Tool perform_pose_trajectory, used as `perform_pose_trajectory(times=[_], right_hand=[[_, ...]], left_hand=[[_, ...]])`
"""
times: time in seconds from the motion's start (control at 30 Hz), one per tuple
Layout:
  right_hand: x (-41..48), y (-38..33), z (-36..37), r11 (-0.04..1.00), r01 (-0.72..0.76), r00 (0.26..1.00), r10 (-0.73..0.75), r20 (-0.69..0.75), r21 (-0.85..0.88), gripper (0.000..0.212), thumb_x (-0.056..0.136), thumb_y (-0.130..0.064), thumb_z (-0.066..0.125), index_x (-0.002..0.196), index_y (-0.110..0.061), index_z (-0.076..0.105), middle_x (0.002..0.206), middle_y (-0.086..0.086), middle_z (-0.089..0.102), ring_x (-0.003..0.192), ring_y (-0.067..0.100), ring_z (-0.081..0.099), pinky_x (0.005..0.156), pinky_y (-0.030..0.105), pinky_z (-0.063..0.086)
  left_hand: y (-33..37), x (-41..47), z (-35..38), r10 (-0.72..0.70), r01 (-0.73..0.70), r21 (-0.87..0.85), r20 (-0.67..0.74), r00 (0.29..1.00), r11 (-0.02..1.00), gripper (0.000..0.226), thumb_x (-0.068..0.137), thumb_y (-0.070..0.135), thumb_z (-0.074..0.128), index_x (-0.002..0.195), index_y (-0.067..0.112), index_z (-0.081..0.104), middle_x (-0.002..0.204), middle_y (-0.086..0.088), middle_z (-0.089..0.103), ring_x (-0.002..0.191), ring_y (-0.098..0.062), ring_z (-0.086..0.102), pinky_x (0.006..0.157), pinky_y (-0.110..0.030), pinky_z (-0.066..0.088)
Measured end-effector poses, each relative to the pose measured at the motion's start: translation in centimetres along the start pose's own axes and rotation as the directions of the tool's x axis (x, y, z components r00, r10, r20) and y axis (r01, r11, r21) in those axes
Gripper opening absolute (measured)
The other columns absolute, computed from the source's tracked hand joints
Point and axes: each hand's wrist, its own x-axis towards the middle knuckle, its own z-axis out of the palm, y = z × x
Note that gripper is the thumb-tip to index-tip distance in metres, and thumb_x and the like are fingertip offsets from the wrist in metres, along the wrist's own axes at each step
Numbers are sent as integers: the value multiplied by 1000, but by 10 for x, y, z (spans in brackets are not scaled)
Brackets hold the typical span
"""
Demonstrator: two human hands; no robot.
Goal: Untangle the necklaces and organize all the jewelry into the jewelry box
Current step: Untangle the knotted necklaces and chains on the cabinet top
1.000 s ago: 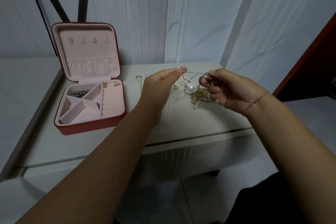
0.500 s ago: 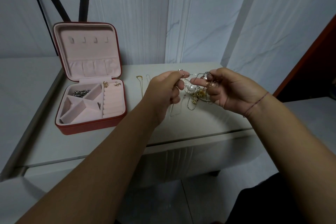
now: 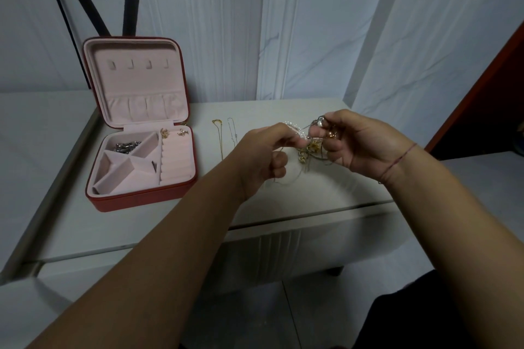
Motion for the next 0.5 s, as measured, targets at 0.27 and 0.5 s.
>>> perform_pose_trajectory(times=[0.27,0.5], right_hand=[[-3,-2,2,998,-2,1000,1,19,58,18,94,-14,45,76,-11,47,88,16,72,39,6,40,40,13,39],[-6,-3,3,998,21,999,-23,40,51,18,94,-14,46,77,-11,48,86,13,72,40,6,43,42,13,39]], left_hand=[[-3,4,-1,-25,24,51,18,1000,998,26,92,19,46,69,12,57,66,-1,52,42,-8,33,38,-17,26],[-8,1,1,-68,78,187,-57,996,979,19,93,19,53,83,5,60,80,-7,59,48,-9,39,43,-20,37]])
